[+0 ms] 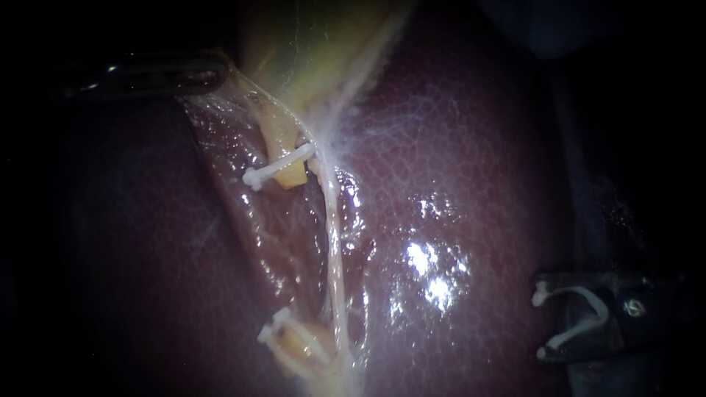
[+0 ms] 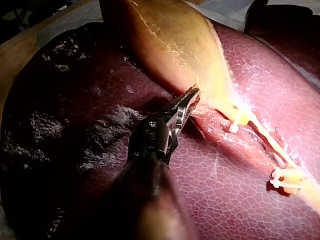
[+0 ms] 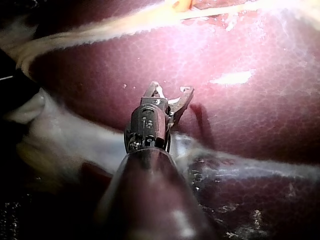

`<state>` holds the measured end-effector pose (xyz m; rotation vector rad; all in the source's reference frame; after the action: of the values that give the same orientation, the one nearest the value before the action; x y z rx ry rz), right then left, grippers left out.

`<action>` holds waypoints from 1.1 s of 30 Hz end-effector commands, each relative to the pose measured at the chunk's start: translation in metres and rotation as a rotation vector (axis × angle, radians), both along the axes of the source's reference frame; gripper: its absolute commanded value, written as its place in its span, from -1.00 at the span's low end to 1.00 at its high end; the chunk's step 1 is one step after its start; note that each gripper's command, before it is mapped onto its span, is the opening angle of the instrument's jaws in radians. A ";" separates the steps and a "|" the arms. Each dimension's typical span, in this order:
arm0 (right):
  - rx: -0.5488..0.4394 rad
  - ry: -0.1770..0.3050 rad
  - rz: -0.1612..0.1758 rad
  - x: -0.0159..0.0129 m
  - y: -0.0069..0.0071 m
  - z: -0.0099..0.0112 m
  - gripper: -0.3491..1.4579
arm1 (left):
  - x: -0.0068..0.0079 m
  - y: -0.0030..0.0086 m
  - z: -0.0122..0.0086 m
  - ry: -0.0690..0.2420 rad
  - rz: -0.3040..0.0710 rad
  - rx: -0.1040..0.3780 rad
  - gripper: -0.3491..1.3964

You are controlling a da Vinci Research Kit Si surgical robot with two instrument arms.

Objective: Clipping first clip right tube

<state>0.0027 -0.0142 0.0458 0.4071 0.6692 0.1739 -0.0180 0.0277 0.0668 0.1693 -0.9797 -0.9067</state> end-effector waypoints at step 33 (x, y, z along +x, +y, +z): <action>0.203 0.257 0.222 0.0102 0.0012 0.0059 -0.07 | -0.0001 -0.0004 0.0004 0.003 -0.001 -0.003 -1.00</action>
<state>0.0133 -0.0132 0.0522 0.5635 0.9583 0.4135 -0.0181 0.0273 0.0671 0.1645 -0.9789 -0.9063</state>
